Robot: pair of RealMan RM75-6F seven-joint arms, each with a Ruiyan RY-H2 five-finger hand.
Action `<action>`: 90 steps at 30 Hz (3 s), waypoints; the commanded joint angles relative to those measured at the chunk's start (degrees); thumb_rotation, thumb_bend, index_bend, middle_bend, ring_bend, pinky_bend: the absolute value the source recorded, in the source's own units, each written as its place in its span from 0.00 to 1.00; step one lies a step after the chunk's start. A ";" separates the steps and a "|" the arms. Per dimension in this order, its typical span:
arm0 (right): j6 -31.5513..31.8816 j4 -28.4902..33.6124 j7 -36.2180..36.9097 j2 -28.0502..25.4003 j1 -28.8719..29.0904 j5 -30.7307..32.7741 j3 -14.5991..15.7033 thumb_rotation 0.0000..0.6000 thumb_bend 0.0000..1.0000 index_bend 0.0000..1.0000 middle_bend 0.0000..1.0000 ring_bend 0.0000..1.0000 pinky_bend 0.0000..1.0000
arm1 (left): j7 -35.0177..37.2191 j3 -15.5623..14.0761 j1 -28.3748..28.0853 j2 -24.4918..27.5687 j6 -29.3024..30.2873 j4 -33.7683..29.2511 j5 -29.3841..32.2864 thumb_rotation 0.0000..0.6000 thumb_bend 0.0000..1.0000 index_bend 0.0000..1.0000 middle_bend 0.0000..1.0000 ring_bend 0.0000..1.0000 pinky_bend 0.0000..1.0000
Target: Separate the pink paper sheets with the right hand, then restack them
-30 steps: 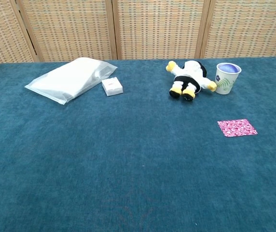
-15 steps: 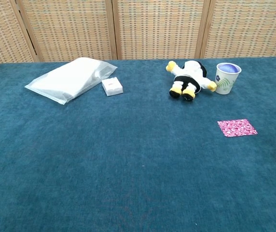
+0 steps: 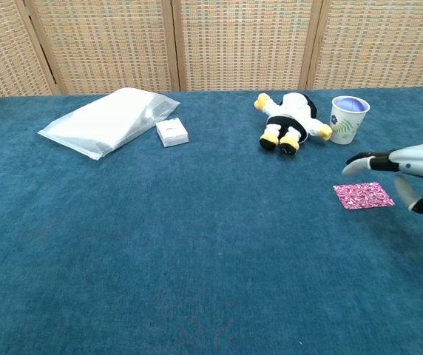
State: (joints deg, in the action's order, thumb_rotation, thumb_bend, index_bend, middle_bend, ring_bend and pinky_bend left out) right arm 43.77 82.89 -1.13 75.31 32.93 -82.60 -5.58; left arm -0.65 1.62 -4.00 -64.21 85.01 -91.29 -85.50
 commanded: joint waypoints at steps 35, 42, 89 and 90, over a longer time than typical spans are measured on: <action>-0.13 6.02 -8.49 -3.45 -1.05 0.27 9.79 1.00 1.00 0.09 0.05 0.00 0.00 | -0.75 0.11 0.05 -0.02 -0.12 -0.37 0.48 1.00 0.00 0.00 0.00 0.00 0.00; 1.67 10.07 -9.10 -6.04 -1.64 -3.76 12.15 1.00 1.00 0.09 0.05 0.00 0.00 | -0.78 0.10 0.05 0.01 -0.12 -0.40 0.44 1.00 0.00 0.00 0.00 0.00 0.00; -2.52 -5.74 -12.67 1.85 0.98 14.69 5.17 1.00 1.00 0.12 0.09 0.00 0.00 | -0.92 0.15 0.05 0.02 -0.19 -0.54 0.58 1.00 0.00 0.00 0.00 0.00 0.00; -2.63 -6.16 -12.20 1.69 0.87 14.84 5.17 1.00 1.00 0.12 0.09 0.00 0.00 | -0.97 0.16 0.04 0.02 -0.19 -0.58 0.59 1.00 0.00 0.00 0.00 0.00 0.00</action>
State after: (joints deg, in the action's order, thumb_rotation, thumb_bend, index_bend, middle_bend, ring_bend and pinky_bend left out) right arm 41.27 77.08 -13.71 77.21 33.95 -67.95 -0.47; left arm -1.62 1.77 -3.95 -64.20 84.82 -91.87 -84.91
